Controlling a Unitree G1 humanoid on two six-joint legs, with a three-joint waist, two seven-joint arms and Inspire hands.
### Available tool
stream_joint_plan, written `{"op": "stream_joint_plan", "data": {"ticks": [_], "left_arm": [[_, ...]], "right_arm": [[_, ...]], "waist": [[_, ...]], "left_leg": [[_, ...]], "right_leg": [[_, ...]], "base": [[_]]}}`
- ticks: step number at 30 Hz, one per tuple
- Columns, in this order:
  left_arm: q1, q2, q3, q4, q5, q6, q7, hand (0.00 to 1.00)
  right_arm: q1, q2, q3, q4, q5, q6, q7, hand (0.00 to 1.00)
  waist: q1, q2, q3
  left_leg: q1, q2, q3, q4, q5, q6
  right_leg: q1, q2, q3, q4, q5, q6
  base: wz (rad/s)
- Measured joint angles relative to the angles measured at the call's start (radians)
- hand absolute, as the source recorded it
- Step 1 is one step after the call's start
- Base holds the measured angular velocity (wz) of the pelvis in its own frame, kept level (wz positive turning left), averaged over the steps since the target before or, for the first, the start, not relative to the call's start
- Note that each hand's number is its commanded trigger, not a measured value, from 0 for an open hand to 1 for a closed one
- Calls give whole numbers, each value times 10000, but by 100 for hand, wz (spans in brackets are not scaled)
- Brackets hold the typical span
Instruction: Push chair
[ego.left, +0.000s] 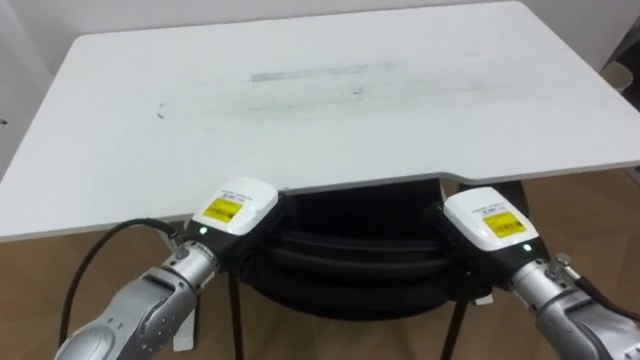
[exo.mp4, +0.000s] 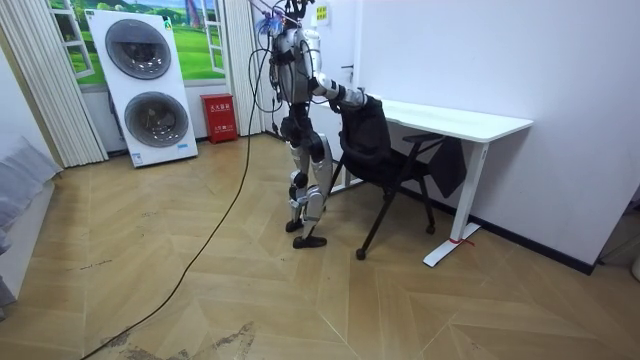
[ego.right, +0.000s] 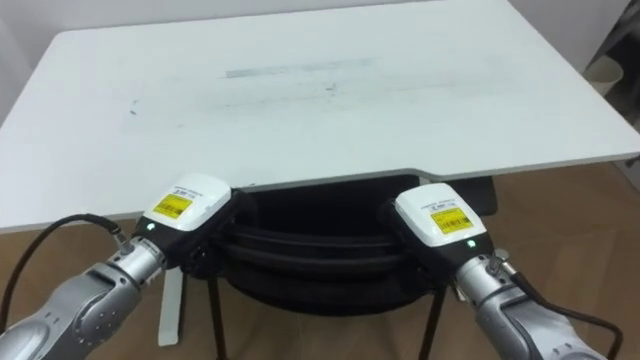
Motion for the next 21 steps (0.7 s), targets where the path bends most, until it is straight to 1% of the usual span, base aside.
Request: {"op": "stream_joint_plan", "data": {"ticks": [1,2,3,4,5,6,7,9,11,12,13,14,15,17,21], "left_arm": [[0,-35,0,-9,-5,53,0,58],[-1,-102,0,-35,-16,134,-1,55],[-1,-131,0,-48,-17,165,-1,44],[-7,-148,0,-101,-22,215,-3,29],[-7,-147,0,-152,-78,246,-3,21],[-6,-138,0,-166,-174,247,-3,0],[-6,-122,2,-226,-428,247,-3,0],[4,-96,3,-579,-520,242,-3,0],[35,-73,-12,-813,-525,201,-23,0],[34,-84,-12,-820,-538,211,-23,0],[35,-149,-14,-834,-629,262,-25,0],[38,-190,-14,-869,-638,315,-37,0],[82,-263,-12,-1006,-640,400,-62,0],[129,-396,-6,-1160,-645,437,-145,0],[123,-491,3,-1209,-738,475,-178,0]], "right_arm": [[0,-4,1,-1,0,0,-1,85],[0,-11,1,0,0,8,0,82],[0,-21,0,0,0,9,1,79],[0,-37,-2,-10,0,9,0,73],[0,-49,-2,-14,3,9,9,54],[0,-47,-2,-14,7,15,21,17],[0,-30,-6,-14,14,51,49,0],[0,36,-15,-88,71,210,225,0],[-12,173,-45,-180,128,584,548,0],[-24,244,-49,-194,161,678,631,0],[-35,412,-52,-201,292,805,770,0],[-32,495,-53,-201,357,847,839,0],[-32,620,-81,-201,403,977,929,0],[-31,820,-212,-201,444,1161,1110,0],[-31,823,-286,-200,490,1211,1196,0]], "waist": [[-3,21,-8],[-3,48,-20],[-3,66,-27],[-3,75,-27],[-3,84,-33],[-3,88,-35],[-2,86,-35],[18,86,-37],[77,79,-41],[82,77,-42],[91,72,-40],[90,69,-41],[121,63,-42],[261,50,-45],[257,9,-47]], "left_leg": [[9,-5,9,-51,33,3],[10,-3,9,-103,65,7],[16,-4,10,-153,97,15],[35,-17,27,-260,167,25],[46,-17,35,-308,240,21],[74,-22,37,-368,269,17],[136,-40,47,-479,318,19],[239,-60,71,-607,386,26],[409,-65,97,-702,426,29],[436,-64,97,-695,427,31],[502,-59,99,-662,444,49],[526,-54,99,-622,451,54],[502,-52,105,-584,451,57],[481,-67,143,-579,477,98],[388,-135,109,-656,487,129]], "right_leg": [[1,7,-1,-44,26,16],[17,33,-1,-130,84,8],[24,44,-1,-180,113,22],[20,44,-1,-230,146,39],[37,63,-2,-304,187,34],[48,69,-1,-337,206,38],[63,65,3,-347,214,40],[115,54,6,-370,215,41],[252,48,-9,-411,217,45],[278,44,-26,-420,218,47],[308,31,-132,-478,239,79],[308,22,-175,-505,249,96],[314,-35,-309,-505,256,108],[341,-96,-363,-506,301,180],[322,-147,-350,-507,351,231]], "base": [[0],[0],[0],[0],[0],[0],[3],[3],[0],[0],[4],[4],[0],[-10],[-1]]}}
